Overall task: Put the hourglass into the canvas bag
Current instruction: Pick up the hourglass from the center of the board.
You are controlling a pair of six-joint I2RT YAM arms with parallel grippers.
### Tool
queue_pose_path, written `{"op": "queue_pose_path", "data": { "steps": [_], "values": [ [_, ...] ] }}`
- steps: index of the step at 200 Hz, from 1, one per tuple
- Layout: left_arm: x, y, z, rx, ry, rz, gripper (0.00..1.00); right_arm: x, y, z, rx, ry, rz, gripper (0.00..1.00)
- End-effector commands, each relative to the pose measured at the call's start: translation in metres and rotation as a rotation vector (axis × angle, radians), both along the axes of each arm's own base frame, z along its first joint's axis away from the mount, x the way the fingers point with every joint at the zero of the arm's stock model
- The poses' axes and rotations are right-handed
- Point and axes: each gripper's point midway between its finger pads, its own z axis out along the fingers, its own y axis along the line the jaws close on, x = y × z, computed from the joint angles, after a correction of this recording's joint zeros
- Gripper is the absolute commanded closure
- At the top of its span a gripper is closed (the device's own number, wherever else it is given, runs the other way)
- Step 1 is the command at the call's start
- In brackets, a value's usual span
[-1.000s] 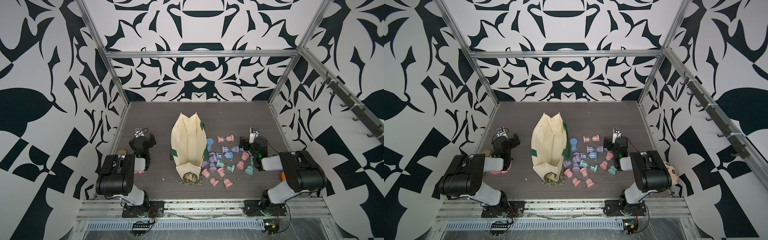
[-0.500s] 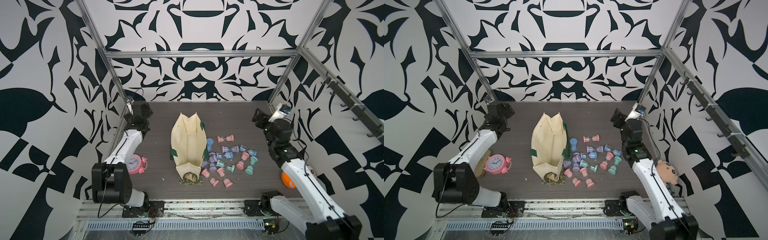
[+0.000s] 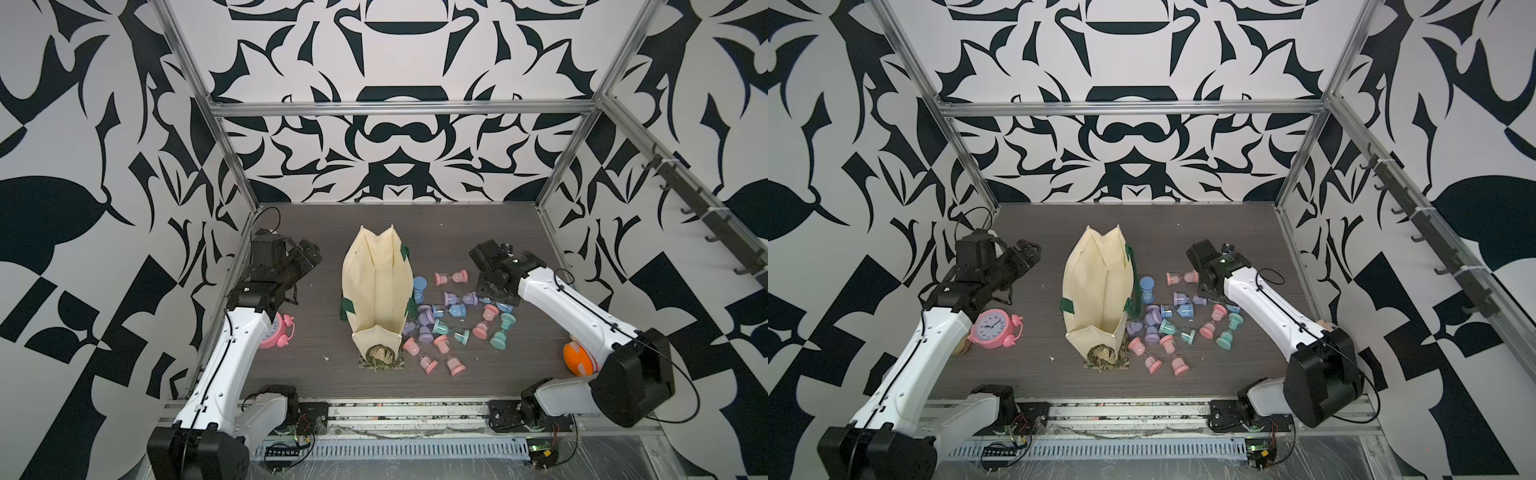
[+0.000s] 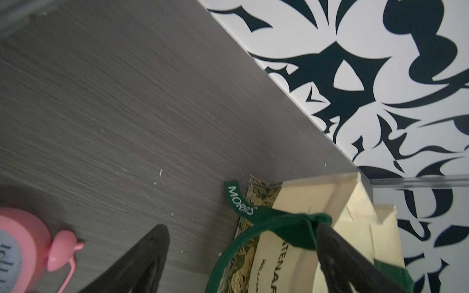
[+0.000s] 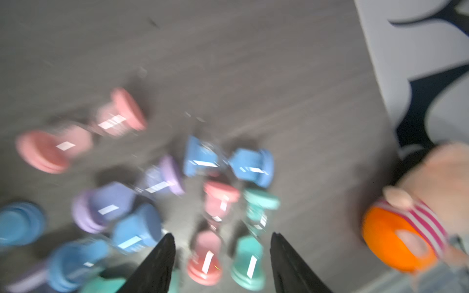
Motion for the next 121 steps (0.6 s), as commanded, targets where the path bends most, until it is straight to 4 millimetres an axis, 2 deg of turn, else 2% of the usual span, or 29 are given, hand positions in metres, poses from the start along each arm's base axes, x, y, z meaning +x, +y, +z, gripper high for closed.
{"op": "queue_pose_path", "data": {
  "steps": [1,14,35,69,78,121],
  "values": [
    [-0.010,-0.020,-0.007,-0.059,0.026,-0.111,0.07,-0.045,-0.023,-0.011,-0.071,0.105,-0.049,0.36],
    [-0.011,-0.024,-0.014,-0.074,0.042,-0.126,0.08,-0.056,-0.026,-0.021,-0.066,0.133,-0.046,0.36],
    [-0.013,-0.031,-0.017,-0.107,0.050,-0.154,0.08,-0.063,-0.022,-0.039,0.000,0.159,-0.051,0.36],
    [-0.016,-0.035,-0.015,-0.122,0.050,-0.179,0.09,-0.066,-0.027,-0.074,0.125,0.207,-0.087,0.37],
    [-0.017,-0.035,-0.015,-0.121,0.051,-0.183,0.09,-0.066,-0.020,-0.084,0.202,0.220,-0.082,0.38],
    [-0.021,-0.039,-0.017,-0.142,0.064,-0.199,0.10,-0.050,-0.013,-0.092,0.281,0.193,-0.068,0.37]
  ]
}}
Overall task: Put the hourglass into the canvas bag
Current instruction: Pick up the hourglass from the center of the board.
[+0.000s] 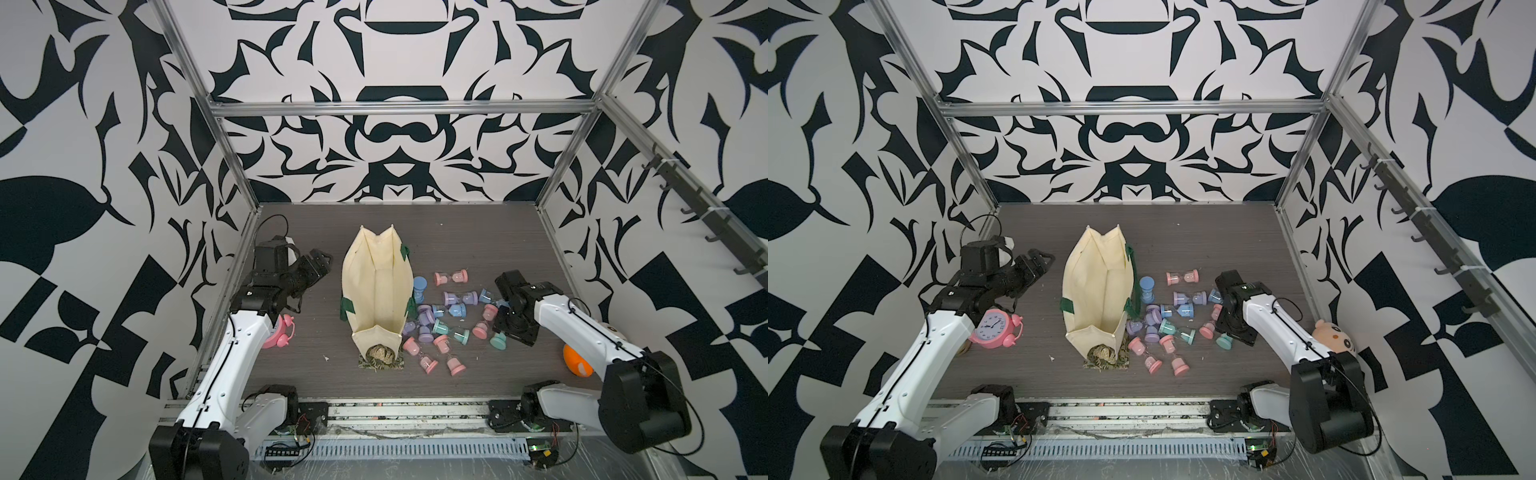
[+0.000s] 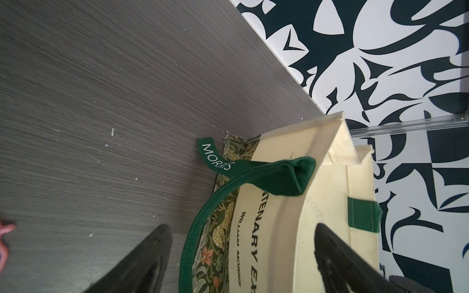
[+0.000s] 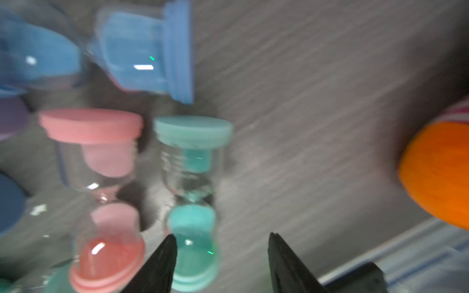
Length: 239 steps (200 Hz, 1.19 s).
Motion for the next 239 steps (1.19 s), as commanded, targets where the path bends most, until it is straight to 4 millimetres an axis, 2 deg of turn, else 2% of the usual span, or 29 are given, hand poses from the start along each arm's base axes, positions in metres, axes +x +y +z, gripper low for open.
{"op": "queue_pose_path", "data": {
  "steps": [1,44,81,109,130,140,172,194,213,239],
  "values": [
    [-0.006,-0.005,0.000,-0.021,0.004,-0.030,0.10,0.010,0.012,-0.006,0.072,-0.019,0.036,0.37],
    [-0.008,-0.007,-0.004,-0.023,0.020,-0.042,0.11,0.004,0.008,-0.025,0.066,0.031,0.002,0.39],
    [-0.011,-0.014,0.001,-0.053,0.024,-0.075,0.11,0.001,0.000,-0.031,0.035,0.067,-0.038,0.48],
    [-0.015,-0.024,0.006,-0.086,0.022,-0.119,0.11,0.000,-0.001,-0.039,0.026,0.118,-0.040,0.62],
    [-0.020,-0.033,0.005,-0.109,0.033,-0.162,0.14,0.000,-0.001,-0.041,0.024,0.129,-0.039,0.79],
    [-0.022,-0.038,0.004,-0.114,0.038,-0.189,0.22,-0.001,-0.002,-0.039,0.020,0.123,-0.041,0.85],
    [-0.028,-0.054,-0.008,-0.094,0.067,-0.254,0.34,-0.002,-0.007,-0.021,-0.002,0.081,-0.051,1.00],
    [-0.029,-0.065,-0.016,-0.066,0.085,-0.289,0.45,-0.001,-0.009,-0.002,-0.010,0.037,-0.053,1.00],
    [-0.026,-0.066,-0.020,-0.043,0.087,-0.288,0.57,0.002,-0.009,0.018,-0.017,-0.014,-0.052,1.00],
    [-0.021,-0.065,-0.022,-0.030,0.065,-0.280,0.71,0.012,0.001,0.057,-0.017,-0.118,-0.015,1.00]
  ]
}}
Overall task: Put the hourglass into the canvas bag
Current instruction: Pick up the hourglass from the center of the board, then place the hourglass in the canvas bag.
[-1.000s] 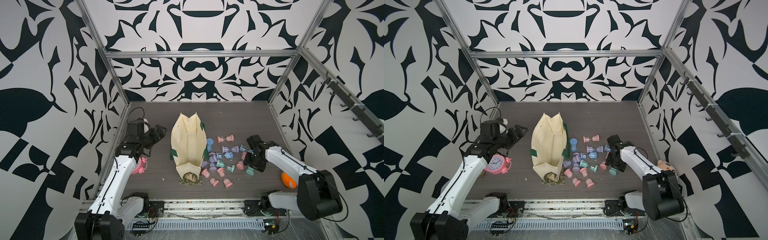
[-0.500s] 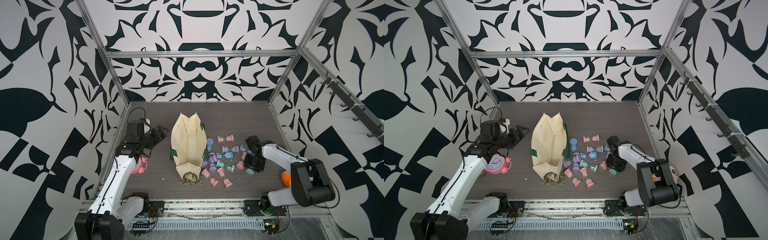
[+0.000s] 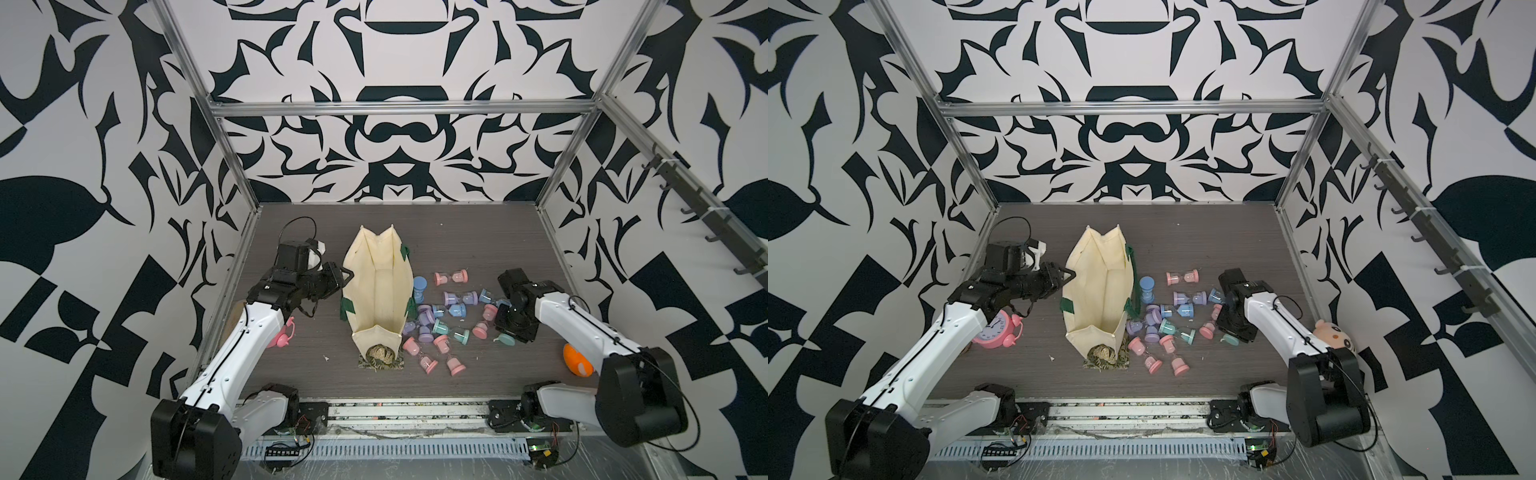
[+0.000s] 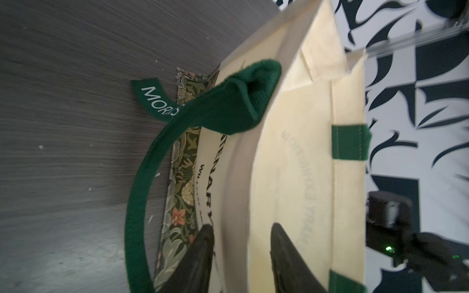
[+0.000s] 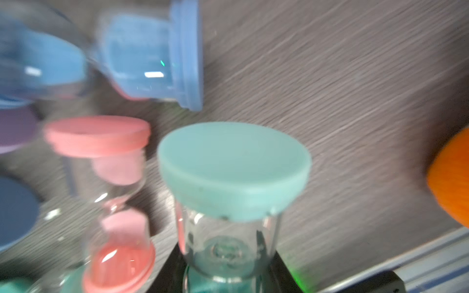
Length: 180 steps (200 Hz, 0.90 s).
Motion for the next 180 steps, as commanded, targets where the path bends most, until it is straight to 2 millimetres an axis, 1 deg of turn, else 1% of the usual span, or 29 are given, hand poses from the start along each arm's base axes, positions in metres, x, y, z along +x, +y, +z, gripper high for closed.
{"op": "queue_pose_path", "data": {
  "steps": [1,10,13,22,30,42,62,72,81,92,106,113,122,135,143,157,173,180],
  "values": [
    [0.003,0.003,-0.004,0.026,-0.021,0.001,0.71,0.008,0.004,0.043,-0.033,-0.093,0.013,1.00],
    [0.006,0.003,-0.005,0.027,-0.027,0.003,0.74,0.012,0.013,0.059,-0.028,-0.137,0.042,1.00],
    [0.006,0.002,-0.006,0.028,-0.027,0.003,0.75,0.015,0.012,0.066,-0.054,-0.160,0.046,1.00],
    [0.008,0.002,-0.007,0.027,-0.026,0.004,0.79,0.021,0.022,0.085,-0.056,-0.215,0.082,1.00],
    [0.009,0.001,-0.007,0.027,-0.029,0.003,0.82,0.028,0.035,0.102,-0.046,-0.269,0.121,1.00],
    [0.010,0.001,-0.008,0.026,-0.030,0.004,0.85,0.037,0.062,0.128,-0.019,-0.351,0.201,1.00],
    [0.009,0.001,-0.006,0.018,-0.042,0.006,0.90,0.050,0.118,0.174,0.042,-0.486,0.347,1.00],
    [0.009,0.001,-0.005,0.014,-0.046,0.007,0.92,0.052,0.151,0.195,0.073,-0.547,0.433,1.00],
    [0.009,0.000,-0.004,0.013,-0.051,0.007,0.96,0.052,0.180,0.213,0.089,-0.592,0.505,1.00],
    [0.009,0.000,-0.003,0.012,-0.052,0.006,1.00,0.050,0.216,0.230,0.107,-0.634,0.591,1.00],
    [0.009,0.000,-0.003,0.011,-0.050,0.006,1.00,0.044,0.261,0.247,0.134,-0.668,0.695,1.00],
    [0.008,0.000,-0.003,0.012,-0.051,0.007,1.00,0.042,0.281,0.251,0.150,-0.672,0.732,1.00],
    [0.009,0.000,-0.002,0.012,-0.056,0.007,1.00,0.040,0.305,0.251,0.174,-0.663,0.772,1.00],
    [0.010,-0.002,0.000,0.009,-0.063,0.003,1.00,0.035,0.336,0.247,0.205,-0.643,0.823,1.00],
    [0.010,-0.003,0.001,0.010,-0.064,-0.002,1.00,0.033,0.353,0.240,0.219,-0.625,0.847,1.00],
    [0.011,-0.005,0.002,0.010,-0.065,-0.009,1.00,0.033,0.373,0.218,0.223,-0.567,0.858,1.00],
    [0.011,-0.006,0.003,0.007,-0.066,-0.016,1.00,0.036,0.384,0.186,0.192,-0.491,0.845,1.00],
    [0.011,-0.008,0.004,0.003,-0.068,-0.020,1.00,0.037,0.385,0.171,0.170,-0.459,0.837,1.00]
  ]
}}
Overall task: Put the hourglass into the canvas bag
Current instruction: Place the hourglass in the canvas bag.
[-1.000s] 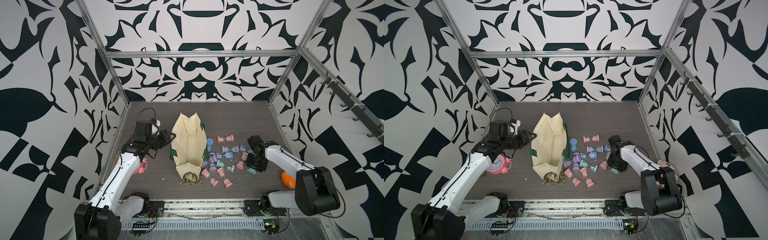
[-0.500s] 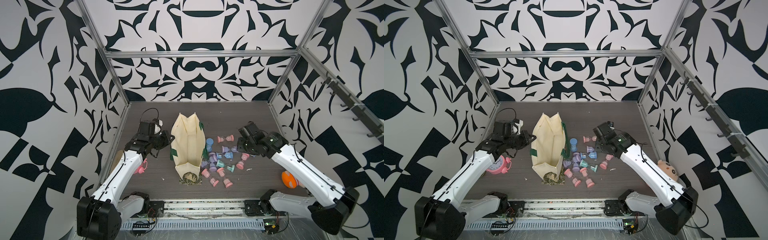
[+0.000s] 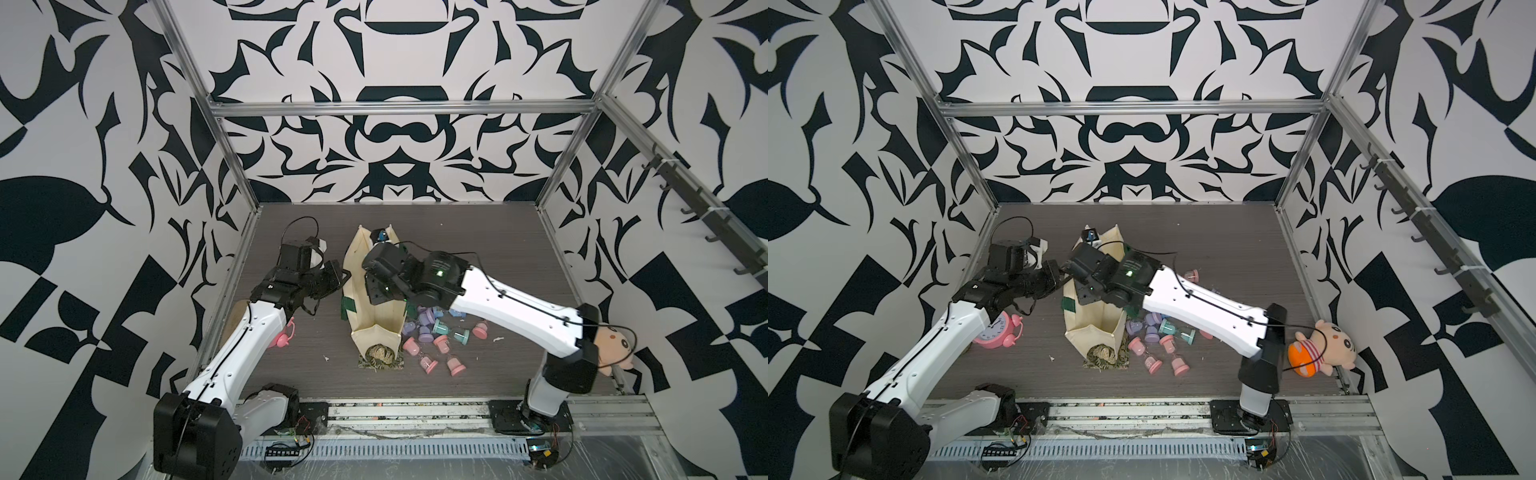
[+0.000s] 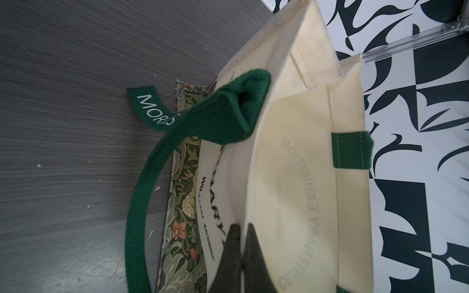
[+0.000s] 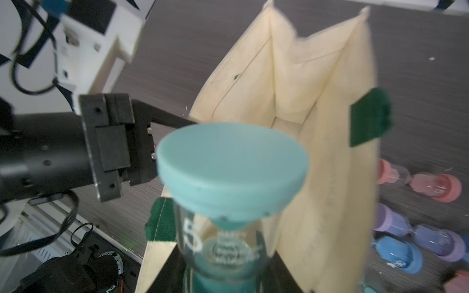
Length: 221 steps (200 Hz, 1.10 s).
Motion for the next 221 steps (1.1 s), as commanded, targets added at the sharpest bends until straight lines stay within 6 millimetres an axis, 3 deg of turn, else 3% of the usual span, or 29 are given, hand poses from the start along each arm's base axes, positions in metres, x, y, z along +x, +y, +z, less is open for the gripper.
{"op": "queue_pose_path", "data": {
  "steps": [1,26,51,76,95,102,129,151,187,205,221],
  "values": [
    [0.002,-0.003,0.005,-0.003,-0.026,-0.015,1.00,0.004,0.005,-0.022,-0.040,0.052,-0.032,1.00],
    [0.002,-0.004,0.012,-0.005,-0.044,-0.020,1.00,0.011,-0.003,-0.070,-0.130,0.149,-0.096,1.00],
    [0.002,-0.003,0.018,0.001,-0.065,-0.018,1.00,0.015,-0.017,-0.106,-0.174,0.235,-0.148,1.00],
    [0.002,-0.002,0.012,0.006,-0.058,-0.014,1.00,0.018,-0.032,-0.130,-0.195,0.310,-0.195,1.00],
    [0.002,-0.002,0.006,0.006,-0.040,-0.014,1.00,0.020,-0.044,-0.137,-0.210,0.328,-0.221,1.00],
    [0.001,-0.003,0.006,0.004,-0.039,-0.014,1.00,0.020,-0.043,-0.137,-0.202,0.330,-0.216,1.00],
    [0.002,-0.004,0.007,0.001,-0.041,-0.017,1.00,0.023,-0.038,-0.126,-0.169,0.306,-0.196,0.64],
    [0.002,-0.003,0.007,0.002,-0.040,-0.017,0.84,0.026,-0.035,-0.114,-0.152,0.284,-0.187,0.47],
    [-0.003,0.000,0.011,0.026,-0.040,-0.021,0.68,0.029,-0.030,-0.090,-0.125,0.236,-0.167,0.35],
    [-0.004,0.001,0.012,0.034,-0.041,-0.026,0.69,0.031,-0.030,-0.070,-0.107,0.172,-0.166,0.32],
    [-0.004,0.000,0.010,0.034,-0.040,-0.029,0.77,0.030,-0.028,-0.044,-0.063,0.107,-0.151,0.32]
  ]
}}
